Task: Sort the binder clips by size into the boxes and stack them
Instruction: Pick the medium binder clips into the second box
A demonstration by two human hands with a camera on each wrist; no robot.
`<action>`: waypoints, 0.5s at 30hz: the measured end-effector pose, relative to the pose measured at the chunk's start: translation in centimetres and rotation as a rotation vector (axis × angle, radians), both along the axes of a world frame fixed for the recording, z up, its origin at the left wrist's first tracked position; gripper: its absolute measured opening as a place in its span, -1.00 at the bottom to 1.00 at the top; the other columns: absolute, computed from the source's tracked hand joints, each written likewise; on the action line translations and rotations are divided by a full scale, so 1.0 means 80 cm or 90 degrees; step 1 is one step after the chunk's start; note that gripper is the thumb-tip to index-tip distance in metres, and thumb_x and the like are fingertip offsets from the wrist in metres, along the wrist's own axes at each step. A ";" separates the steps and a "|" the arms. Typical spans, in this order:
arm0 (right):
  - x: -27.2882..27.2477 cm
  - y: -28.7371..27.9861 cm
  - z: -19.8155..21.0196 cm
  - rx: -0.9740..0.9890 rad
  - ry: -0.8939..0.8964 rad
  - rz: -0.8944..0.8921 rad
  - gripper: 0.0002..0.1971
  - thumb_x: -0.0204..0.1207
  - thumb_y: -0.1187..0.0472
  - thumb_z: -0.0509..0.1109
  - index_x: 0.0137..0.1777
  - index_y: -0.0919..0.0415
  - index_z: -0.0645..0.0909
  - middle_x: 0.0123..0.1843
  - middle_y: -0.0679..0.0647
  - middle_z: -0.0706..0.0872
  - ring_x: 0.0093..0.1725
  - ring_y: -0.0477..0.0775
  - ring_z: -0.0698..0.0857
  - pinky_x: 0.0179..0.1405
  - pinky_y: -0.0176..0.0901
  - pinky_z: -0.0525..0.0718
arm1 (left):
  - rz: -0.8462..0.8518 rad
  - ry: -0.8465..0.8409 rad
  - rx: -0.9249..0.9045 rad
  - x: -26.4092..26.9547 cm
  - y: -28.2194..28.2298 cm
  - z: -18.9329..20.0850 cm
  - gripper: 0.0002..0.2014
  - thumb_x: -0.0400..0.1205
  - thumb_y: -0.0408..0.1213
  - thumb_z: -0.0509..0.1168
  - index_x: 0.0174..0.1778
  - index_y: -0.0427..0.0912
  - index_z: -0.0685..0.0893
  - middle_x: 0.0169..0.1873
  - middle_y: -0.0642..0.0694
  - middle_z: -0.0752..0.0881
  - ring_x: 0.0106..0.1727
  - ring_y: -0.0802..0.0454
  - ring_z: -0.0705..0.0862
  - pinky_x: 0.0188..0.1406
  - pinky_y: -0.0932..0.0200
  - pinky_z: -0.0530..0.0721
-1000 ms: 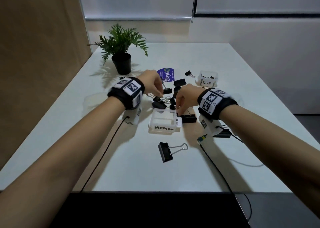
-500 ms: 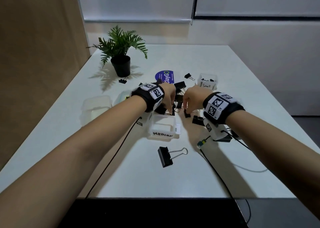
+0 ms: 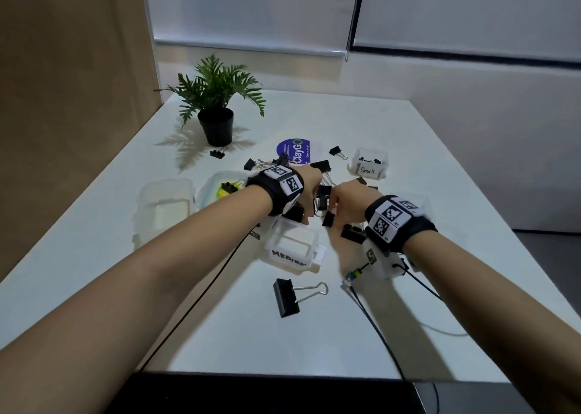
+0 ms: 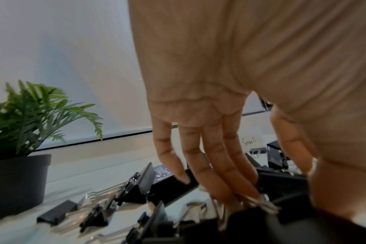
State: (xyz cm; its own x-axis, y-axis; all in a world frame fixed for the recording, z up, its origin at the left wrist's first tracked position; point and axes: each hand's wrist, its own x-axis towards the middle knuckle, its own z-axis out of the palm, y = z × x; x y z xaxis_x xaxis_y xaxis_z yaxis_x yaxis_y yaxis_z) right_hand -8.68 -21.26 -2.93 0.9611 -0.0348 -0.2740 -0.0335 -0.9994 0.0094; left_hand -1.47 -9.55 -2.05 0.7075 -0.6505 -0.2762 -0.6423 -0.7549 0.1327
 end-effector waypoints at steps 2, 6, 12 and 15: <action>-0.002 -0.004 -0.001 0.017 -0.019 0.007 -0.51 0.29 0.07 0.62 0.22 0.10 0.63 0.07 0.09 0.74 0.07 0.14 0.71 -0.12 -0.10 0.69 | 0.005 0.009 -0.058 0.002 0.003 0.000 -0.57 0.22 -0.20 0.65 -0.05 -0.22 0.73 -0.12 -0.12 0.77 -0.09 -0.08 0.72 -0.30 0.18 0.63; -0.005 -0.007 0.000 0.037 -0.029 0.019 -0.52 0.28 0.06 0.62 0.20 0.06 0.63 0.05 0.08 0.74 0.04 0.14 0.70 -0.03 -0.01 0.73 | 0.012 0.021 -0.209 0.005 0.017 0.012 -0.65 0.33 -0.26 0.56 0.04 -0.02 0.76 -0.38 0.16 0.65 -0.19 0.12 0.64 -0.34 0.29 0.54; -0.007 -0.013 0.008 0.085 -0.067 -0.007 -0.74 0.28 0.24 0.55 -0.04 -0.02 0.72 -0.07 0.01 0.75 -0.11 0.07 0.72 -0.11 -0.07 0.76 | 0.050 0.096 -0.437 -0.004 0.046 0.026 -0.75 0.31 -0.23 0.63 -0.13 -0.03 0.80 -0.40 -0.06 0.73 -0.35 0.10 0.66 -0.18 0.17 0.62; -0.014 -0.024 0.011 0.161 -0.091 -0.015 -0.71 0.34 0.36 0.51 -0.01 0.01 0.72 -0.19 -0.01 0.71 -0.19 0.05 0.75 -0.24 -0.14 0.75 | 0.058 0.123 -0.478 -0.013 0.070 0.028 -0.68 0.20 -0.05 0.66 -0.28 -0.07 0.72 -0.35 -0.24 0.76 -0.35 0.04 0.66 -0.17 0.00 0.69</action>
